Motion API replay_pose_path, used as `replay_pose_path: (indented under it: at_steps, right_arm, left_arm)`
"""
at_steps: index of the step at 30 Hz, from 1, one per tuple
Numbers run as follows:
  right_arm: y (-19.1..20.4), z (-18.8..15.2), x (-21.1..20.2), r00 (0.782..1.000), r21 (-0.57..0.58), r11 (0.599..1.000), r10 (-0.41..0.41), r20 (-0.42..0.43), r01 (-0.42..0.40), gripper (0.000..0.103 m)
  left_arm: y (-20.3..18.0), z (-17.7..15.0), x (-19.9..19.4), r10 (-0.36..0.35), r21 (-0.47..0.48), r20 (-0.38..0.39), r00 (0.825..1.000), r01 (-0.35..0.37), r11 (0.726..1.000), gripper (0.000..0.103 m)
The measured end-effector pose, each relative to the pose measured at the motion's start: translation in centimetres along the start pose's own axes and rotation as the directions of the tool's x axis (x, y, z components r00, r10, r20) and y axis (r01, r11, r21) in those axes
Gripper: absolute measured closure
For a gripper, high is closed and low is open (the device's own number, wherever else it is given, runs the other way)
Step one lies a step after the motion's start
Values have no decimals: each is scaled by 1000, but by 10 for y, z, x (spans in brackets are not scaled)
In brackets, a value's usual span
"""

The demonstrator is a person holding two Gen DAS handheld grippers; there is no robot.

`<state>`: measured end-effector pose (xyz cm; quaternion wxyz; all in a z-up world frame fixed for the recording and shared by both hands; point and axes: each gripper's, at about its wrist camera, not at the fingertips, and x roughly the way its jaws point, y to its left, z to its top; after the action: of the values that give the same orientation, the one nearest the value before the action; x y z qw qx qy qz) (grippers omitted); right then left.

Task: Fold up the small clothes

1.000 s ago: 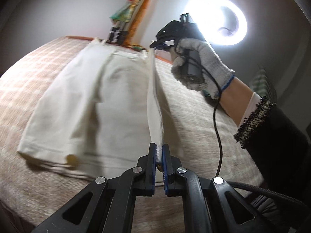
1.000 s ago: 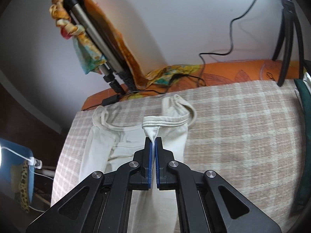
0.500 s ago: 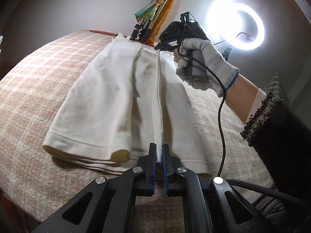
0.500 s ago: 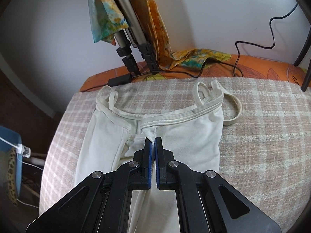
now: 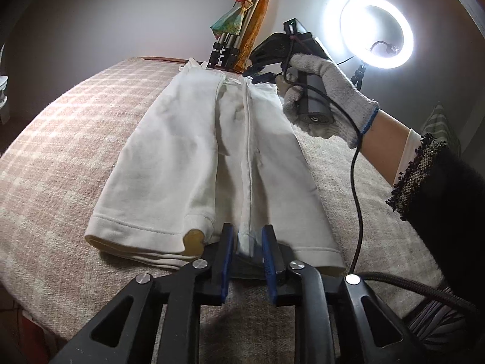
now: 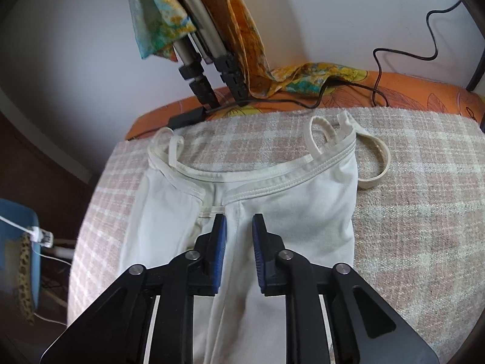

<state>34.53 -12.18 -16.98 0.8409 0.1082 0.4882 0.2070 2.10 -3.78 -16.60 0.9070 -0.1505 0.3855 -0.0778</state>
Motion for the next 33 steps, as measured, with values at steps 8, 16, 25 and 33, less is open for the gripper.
replay_pose_path:
  at_steps: [8,16,25,33]
  right_arm:
    - [1,1,-69,997,-5,999,44,62,-44,85]
    - [-1,-37,-150,995,-39,998,60,83,-57,85]
    - [4,-134,-211,999,-78,996,49,25,-47,85]
    - [9,-224,-189,987,-44,995,88,-133,-94,62]
  left_arm:
    - [9,4,-36,-10,71,-4,1000,10,997,80]
    - [16,17,-70,88,301,3,996,-85,950,75]
    - [64,35,-71,124,294,-42,991,-107,950,73]
    - [101,43,-48,-52,22,-195,979,58,998,64]
